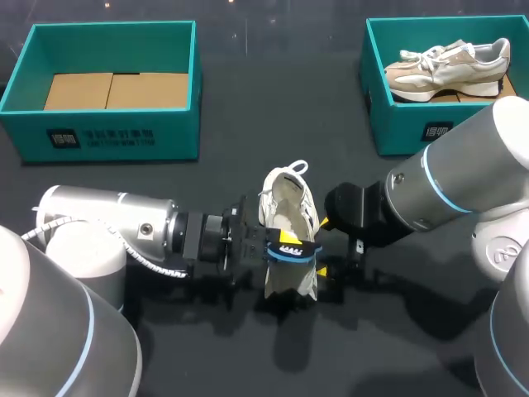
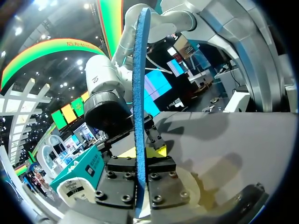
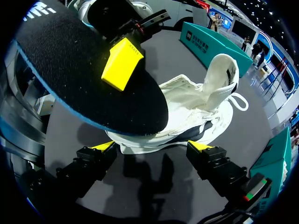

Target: Take the shoe out of the shoebox, open the shoe tongue, remove and reinsert the insole, then place the shoe into the shoebox

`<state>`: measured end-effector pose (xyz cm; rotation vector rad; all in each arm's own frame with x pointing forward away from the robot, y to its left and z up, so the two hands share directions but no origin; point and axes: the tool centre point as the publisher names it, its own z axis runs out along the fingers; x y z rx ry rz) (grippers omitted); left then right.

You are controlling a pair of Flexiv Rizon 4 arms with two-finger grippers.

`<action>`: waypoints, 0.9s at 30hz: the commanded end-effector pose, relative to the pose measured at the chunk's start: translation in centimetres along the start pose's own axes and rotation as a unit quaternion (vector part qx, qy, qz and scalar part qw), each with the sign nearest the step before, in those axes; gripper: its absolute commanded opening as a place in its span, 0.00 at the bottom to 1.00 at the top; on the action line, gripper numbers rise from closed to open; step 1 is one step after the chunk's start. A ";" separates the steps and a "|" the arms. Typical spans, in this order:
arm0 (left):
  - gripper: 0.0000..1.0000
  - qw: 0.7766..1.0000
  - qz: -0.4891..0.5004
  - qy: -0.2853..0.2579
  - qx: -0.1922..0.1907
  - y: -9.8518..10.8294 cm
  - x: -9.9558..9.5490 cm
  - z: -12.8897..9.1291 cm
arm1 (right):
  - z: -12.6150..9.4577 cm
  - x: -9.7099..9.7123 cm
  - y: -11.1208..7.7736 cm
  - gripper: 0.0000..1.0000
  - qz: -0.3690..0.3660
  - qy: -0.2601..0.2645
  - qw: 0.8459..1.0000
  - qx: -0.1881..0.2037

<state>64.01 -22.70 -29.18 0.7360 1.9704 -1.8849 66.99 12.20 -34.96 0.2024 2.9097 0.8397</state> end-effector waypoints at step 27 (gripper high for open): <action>0.00 1.000 -0.016 -0.017 -0.020 3.9 -0.3 -0.7 | 0.0 0.2 0.0 1.00 0.000 -0.001 1.000 0.000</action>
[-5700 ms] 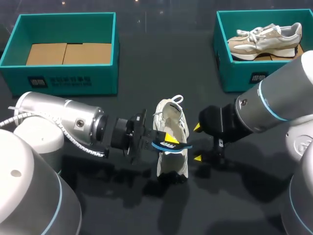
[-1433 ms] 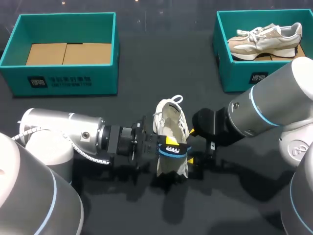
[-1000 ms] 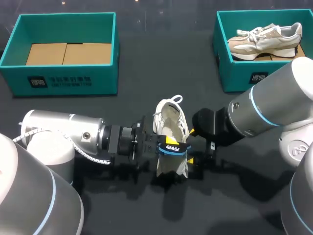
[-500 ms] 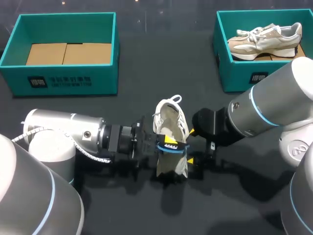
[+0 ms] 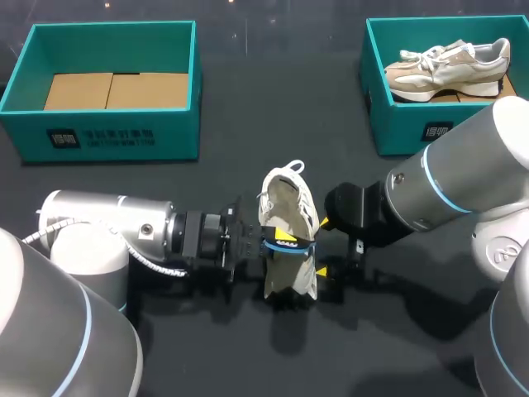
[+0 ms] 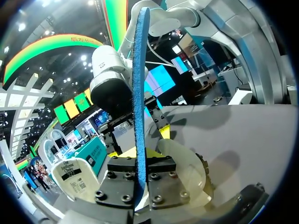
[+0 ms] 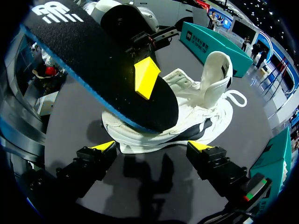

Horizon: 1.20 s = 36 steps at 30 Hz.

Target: Take the shoe out of the shoebox, open the shoe tongue, remove and reinsert the insole, then place the shoe into the shoebox

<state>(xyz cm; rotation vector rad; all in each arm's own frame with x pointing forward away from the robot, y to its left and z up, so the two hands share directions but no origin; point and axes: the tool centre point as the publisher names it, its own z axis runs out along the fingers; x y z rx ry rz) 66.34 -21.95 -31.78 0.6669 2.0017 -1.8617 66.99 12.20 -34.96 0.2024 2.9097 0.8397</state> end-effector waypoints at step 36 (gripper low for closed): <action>0.00 0.998 -0.013 0.005 -0.053 3.7 -0.6 -0.6 | 0.0 0.1 0.0 1.00 0.000 -0.001 1.000 0.000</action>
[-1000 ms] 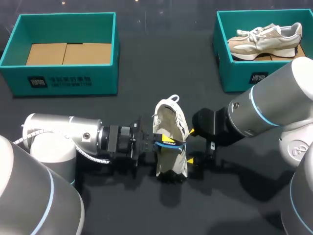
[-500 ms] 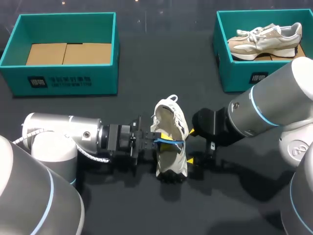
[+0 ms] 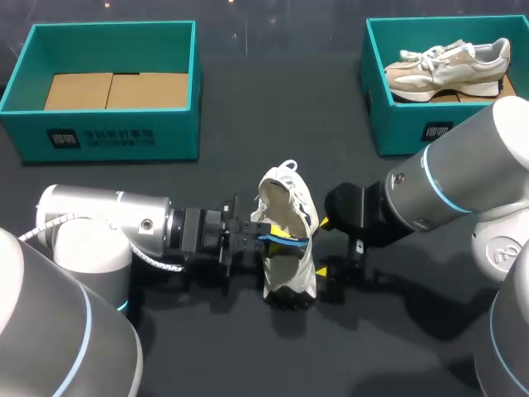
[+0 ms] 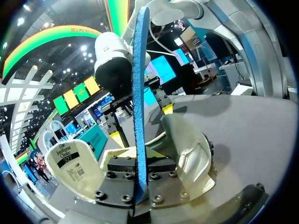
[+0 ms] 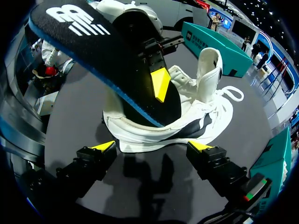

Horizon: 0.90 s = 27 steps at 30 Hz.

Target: Take the shoe out of the shoebox, open the shoe tongue, remove and reinsert the insole, then place the shoe into the shoebox

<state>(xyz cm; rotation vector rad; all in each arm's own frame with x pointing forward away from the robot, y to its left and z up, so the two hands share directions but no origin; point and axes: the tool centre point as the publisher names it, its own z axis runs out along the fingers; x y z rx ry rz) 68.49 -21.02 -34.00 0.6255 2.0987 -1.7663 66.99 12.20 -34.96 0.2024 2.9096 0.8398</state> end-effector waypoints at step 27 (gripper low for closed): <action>0.16 1.000 -0.009 0.000 0.026 -2.1 -0.1 0.4 | 0.0 0.1 0.0 1.00 0.000 -0.001 1.000 0.000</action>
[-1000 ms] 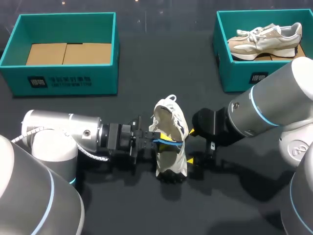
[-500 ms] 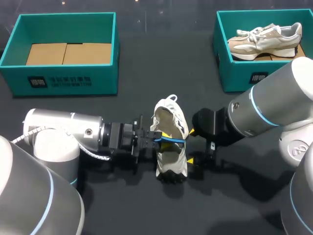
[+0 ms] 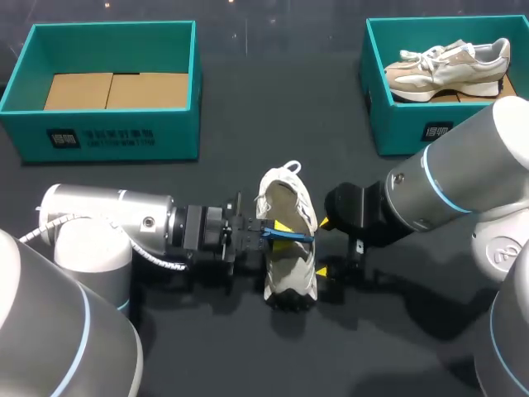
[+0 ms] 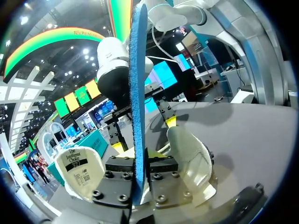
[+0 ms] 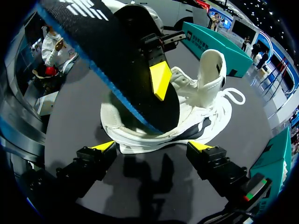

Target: Take the shoe out of the shoebox, open the shoe tongue, remove and reinsert the insole, then place the shoe into the shoebox

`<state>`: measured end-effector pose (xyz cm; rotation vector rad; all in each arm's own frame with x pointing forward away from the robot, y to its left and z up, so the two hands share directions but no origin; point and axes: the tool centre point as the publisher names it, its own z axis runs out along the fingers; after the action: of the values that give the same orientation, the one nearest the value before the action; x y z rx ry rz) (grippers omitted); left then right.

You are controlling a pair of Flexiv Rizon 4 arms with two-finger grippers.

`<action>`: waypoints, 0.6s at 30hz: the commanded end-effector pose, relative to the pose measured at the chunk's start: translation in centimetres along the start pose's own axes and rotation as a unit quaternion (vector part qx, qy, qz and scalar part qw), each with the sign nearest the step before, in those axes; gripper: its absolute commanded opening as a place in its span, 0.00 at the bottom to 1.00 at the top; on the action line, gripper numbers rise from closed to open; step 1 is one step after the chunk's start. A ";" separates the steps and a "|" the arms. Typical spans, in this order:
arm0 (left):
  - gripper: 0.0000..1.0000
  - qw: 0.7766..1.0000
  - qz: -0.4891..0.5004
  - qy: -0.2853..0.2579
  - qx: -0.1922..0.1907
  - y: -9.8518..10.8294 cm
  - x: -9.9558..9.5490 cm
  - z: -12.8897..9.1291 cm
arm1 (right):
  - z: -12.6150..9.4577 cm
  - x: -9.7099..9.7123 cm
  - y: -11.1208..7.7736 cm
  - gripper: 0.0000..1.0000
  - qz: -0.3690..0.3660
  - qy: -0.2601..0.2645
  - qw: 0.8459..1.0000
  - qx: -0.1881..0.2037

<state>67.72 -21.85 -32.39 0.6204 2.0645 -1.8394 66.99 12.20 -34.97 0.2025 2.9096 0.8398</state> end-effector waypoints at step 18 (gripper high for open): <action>0.21 1.000 0.020 0.008 0.005 -2.0 0.5 0.5 | 0.0 0.1 0.0 1.00 0.000 -0.001 1.000 0.000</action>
<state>66.56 -22.47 -31.24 0.6743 2.0371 -1.8356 66.99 12.21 -34.96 0.2025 2.9096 0.8398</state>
